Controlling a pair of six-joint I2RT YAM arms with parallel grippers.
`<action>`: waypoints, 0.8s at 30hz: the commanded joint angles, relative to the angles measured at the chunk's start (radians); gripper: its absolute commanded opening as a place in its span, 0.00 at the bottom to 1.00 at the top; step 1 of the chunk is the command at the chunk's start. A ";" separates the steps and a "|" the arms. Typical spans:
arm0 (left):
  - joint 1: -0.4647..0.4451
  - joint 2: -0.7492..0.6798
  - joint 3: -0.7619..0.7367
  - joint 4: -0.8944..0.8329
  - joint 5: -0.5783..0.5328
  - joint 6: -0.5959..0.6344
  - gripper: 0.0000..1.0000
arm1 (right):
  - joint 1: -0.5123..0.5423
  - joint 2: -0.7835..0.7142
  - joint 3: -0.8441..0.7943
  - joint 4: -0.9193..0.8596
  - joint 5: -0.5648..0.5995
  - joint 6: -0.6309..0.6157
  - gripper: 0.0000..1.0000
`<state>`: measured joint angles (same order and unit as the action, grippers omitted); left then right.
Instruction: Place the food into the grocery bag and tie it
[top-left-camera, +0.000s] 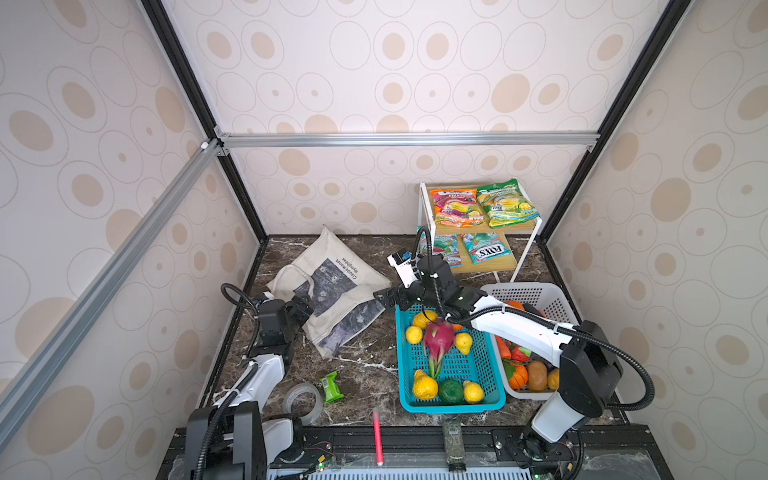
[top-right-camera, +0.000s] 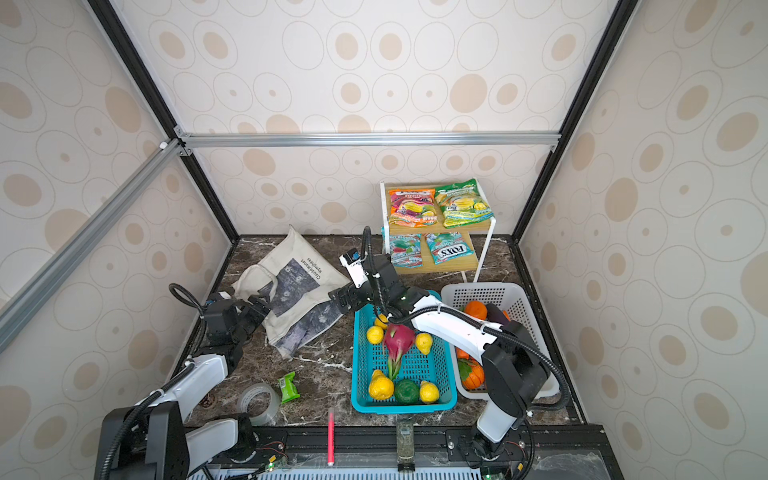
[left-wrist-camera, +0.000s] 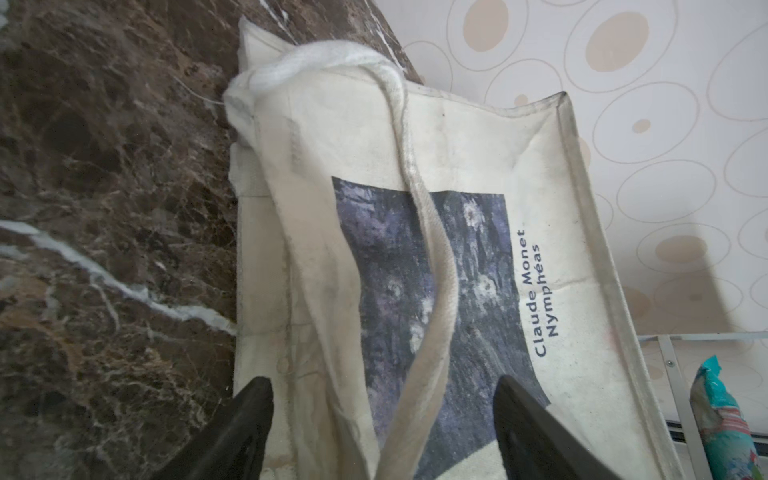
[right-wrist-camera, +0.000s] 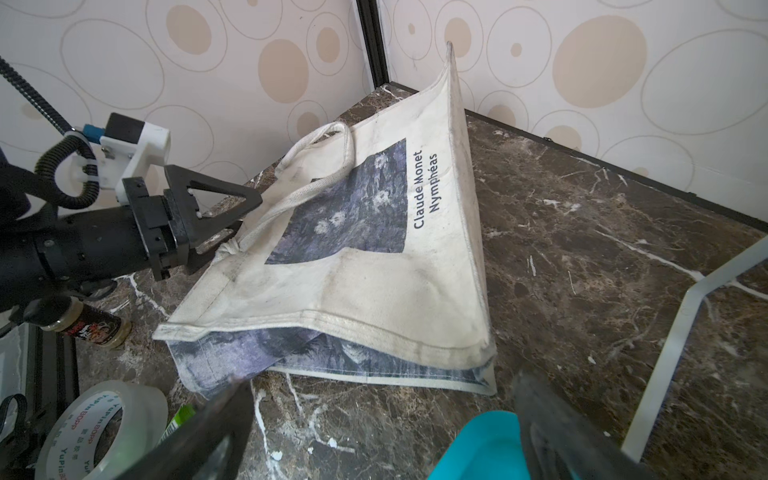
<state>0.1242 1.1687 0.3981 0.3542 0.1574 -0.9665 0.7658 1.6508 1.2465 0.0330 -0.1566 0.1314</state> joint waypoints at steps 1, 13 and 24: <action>0.009 0.048 -0.024 0.188 0.029 -0.104 0.45 | 0.010 -0.014 -0.001 -0.007 0.009 0.002 1.00; -0.079 -0.105 0.197 -0.064 -0.096 0.146 0.00 | 0.065 0.000 0.145 -0.158 0.053 -0.015 1.00; -0.256 -0.113 0.482 -0.272 -0.122 0.192 0.00 | 0.225 0.156 0.485 -0.325 0.075 0.092 1.00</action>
<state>-0.1074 1.0454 0.8028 0.1493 0.0502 -0.8101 0.9501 1.7603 1.6978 -0.2340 -0.0967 0.1833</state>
